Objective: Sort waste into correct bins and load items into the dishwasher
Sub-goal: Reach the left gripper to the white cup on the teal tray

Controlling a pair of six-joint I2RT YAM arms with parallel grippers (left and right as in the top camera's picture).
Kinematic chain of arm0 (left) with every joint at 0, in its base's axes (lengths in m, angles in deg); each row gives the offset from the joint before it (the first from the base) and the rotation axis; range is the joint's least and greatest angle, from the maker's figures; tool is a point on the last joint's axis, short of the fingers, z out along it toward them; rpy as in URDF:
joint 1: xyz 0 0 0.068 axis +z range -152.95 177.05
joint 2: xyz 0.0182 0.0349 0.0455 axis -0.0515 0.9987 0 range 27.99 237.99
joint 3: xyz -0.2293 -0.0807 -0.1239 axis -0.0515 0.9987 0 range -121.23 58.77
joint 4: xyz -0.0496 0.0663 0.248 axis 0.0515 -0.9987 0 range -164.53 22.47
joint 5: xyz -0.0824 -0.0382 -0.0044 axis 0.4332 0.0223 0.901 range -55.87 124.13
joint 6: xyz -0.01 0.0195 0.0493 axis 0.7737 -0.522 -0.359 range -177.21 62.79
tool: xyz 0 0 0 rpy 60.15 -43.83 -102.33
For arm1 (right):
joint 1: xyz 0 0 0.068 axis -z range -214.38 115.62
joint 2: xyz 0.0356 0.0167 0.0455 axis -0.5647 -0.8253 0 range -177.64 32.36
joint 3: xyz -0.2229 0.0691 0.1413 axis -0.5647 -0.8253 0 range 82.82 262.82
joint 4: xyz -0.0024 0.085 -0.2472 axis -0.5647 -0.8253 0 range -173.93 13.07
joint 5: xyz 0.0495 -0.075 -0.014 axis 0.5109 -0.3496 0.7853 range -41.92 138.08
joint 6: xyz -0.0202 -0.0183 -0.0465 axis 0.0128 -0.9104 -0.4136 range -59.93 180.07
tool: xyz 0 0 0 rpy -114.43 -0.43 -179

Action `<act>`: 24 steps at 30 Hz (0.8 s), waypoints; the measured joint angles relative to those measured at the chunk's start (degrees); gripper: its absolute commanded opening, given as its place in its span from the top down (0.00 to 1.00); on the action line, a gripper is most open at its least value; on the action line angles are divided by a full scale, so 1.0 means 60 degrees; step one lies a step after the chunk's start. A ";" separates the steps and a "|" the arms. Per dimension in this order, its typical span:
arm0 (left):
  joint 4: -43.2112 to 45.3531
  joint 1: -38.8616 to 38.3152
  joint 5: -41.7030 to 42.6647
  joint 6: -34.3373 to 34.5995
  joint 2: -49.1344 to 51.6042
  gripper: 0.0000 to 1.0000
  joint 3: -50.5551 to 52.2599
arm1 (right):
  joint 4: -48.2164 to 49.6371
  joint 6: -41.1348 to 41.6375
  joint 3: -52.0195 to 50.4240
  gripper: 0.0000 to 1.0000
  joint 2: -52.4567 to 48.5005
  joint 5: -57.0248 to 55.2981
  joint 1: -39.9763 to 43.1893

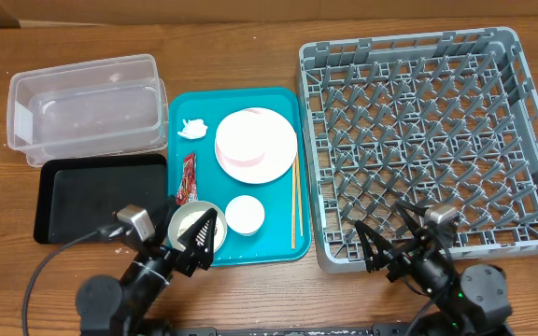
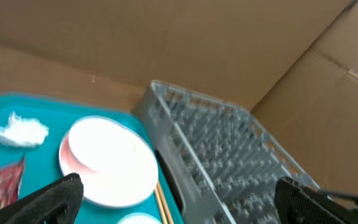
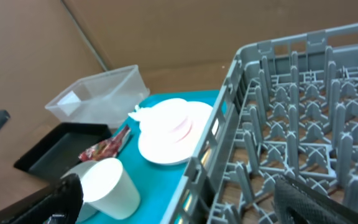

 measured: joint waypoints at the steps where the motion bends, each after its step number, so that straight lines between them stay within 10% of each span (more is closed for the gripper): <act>1: -0.0321 0.0000 0.0015 -0.0018 0.0364 0.00 -0.0339 | -0.0095 0.0022 0.0277 0.00 -0.0270 0.0000 0.0000; 13: -0.2623 0.0000 0.2087 -0.1020 0.6069 0.00 -0.4972 | -0.1756 0.0025 0.4816 0.00 -0.5978 0.0124 0.0000; 24: -0.2623 -0.0153 0.4819 -0.1439 0.8145 0.00 -0.5982 | -0.2390 0.0033 0.5759 0.00 -0.7133 0.1810 0.0000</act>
